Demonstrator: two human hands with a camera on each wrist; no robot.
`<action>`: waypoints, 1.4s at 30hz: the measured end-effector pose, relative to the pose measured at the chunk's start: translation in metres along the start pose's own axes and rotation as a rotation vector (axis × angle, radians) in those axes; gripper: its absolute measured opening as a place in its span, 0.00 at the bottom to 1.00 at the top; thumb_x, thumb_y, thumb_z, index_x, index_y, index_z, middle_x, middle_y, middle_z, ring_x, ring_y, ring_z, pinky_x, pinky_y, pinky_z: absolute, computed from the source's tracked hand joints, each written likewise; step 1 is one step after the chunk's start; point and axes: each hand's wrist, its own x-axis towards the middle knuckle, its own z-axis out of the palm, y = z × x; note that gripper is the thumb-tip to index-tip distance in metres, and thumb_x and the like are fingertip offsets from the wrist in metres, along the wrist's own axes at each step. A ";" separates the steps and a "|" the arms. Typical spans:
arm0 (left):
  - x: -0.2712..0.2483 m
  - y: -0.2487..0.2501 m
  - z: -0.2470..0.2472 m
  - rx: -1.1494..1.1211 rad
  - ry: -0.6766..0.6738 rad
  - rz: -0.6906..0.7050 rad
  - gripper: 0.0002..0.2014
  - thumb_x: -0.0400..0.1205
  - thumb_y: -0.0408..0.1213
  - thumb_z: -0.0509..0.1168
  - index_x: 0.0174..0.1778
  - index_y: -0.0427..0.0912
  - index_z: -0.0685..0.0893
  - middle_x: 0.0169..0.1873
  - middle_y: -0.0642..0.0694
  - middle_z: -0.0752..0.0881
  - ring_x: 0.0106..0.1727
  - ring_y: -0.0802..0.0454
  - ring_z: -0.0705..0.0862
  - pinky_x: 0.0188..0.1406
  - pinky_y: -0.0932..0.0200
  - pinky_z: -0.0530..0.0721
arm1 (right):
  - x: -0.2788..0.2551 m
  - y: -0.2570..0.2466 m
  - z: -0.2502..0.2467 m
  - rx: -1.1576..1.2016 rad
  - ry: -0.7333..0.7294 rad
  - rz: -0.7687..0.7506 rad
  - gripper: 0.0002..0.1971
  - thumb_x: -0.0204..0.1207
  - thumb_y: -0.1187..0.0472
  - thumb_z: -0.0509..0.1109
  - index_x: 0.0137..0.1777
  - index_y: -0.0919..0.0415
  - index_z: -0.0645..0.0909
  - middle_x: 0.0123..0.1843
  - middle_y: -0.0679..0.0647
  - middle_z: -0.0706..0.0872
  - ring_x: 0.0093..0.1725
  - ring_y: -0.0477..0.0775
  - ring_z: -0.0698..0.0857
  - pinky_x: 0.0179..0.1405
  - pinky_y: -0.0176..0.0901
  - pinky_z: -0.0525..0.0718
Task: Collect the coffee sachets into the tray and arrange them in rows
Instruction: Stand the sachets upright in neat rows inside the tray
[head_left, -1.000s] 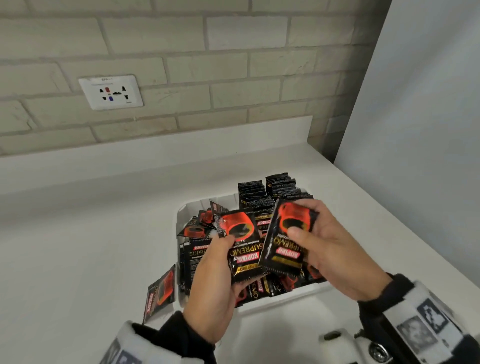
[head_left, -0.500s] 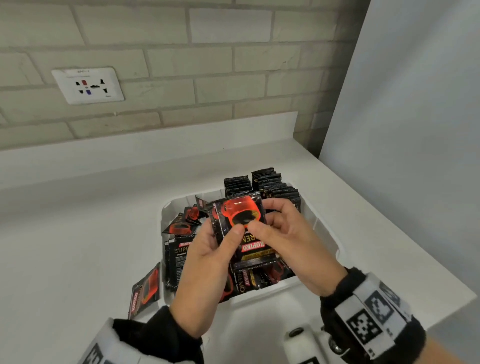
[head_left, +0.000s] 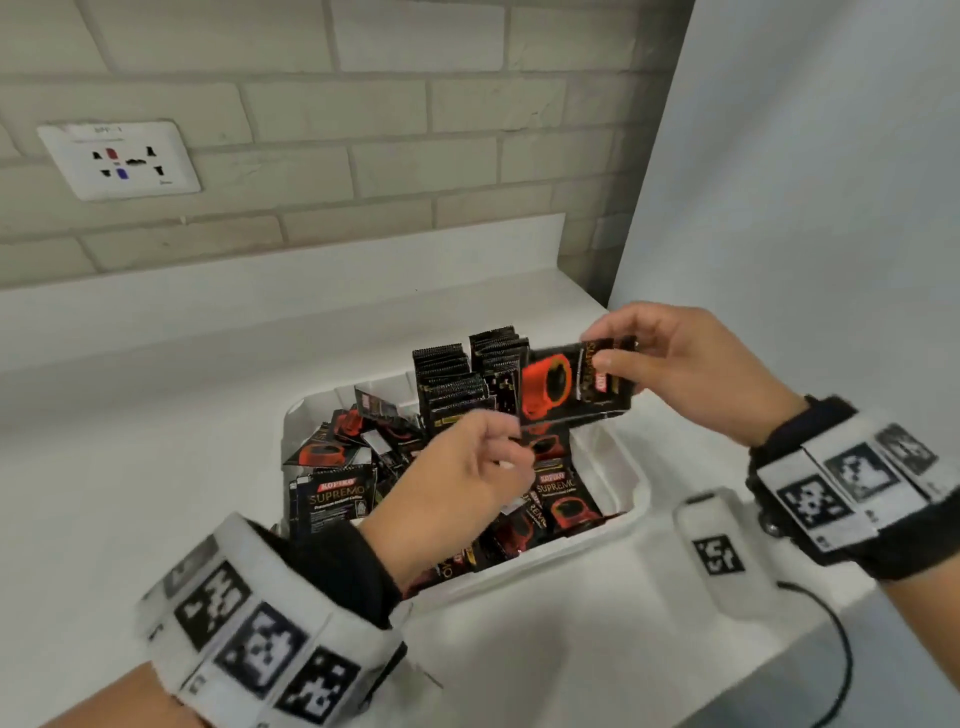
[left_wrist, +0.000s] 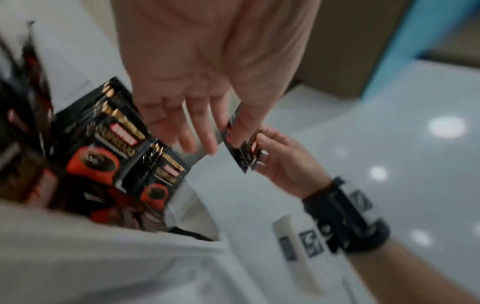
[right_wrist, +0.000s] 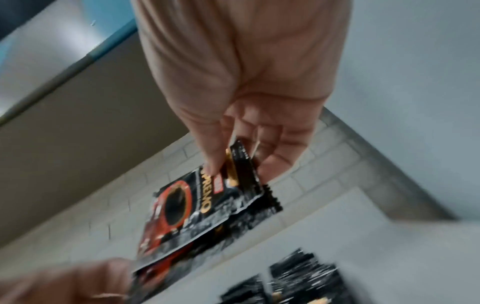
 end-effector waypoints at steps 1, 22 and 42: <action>0.002 0.000 0.000 0.154 -0.067 0.005 0.12 0.82 0.37 0.63 0.61 0.50 0.76 0.49 0.59 0.82 0.48 0.65 0.82 0.48 0.72 0.81 | 0.003 0.002 -0.005 -0.139 -0.060 -0.029 0.12 0.74 0.70 0.69 0.42 0.50 0.82 0.36 0.37 0.85 0.35 0.34 0.83 0.38 0.24 0.80; 0.058 -0.010 0.049 1.060 -0.377 -0.210 0.18 0.86 0.46 0.53 0.71 0.54 0.75 0.69 0.46 0.77 0.70 0.44 0.68 0.45 0.62 0.64 | 0.058 0.021 0.029 -1.059 -0.657 -0.348 0.14 0.78 0.69 0.62 0.62 0.56 0.74 0.60 0.53 0.78 0.56 0.56 0.78 0.46 0.43 0.73; 0.069 -0.020 0.058 0.731 0.033 -0.371 0.23 0.73 0.41 0.73 0.48 0.49 0.61 0.43 0.54 0.79 0.56 0.49 0.81 0.57 0.54 0.62 | 0.066 0.033 0.035 -1.041 -0.700 -0.389 0.16 0.77 0.69 0.64 0.63 0.57 0.71 0.63 0.53 0.72 0.44 0.52 0.72 0.34 0.37 0.63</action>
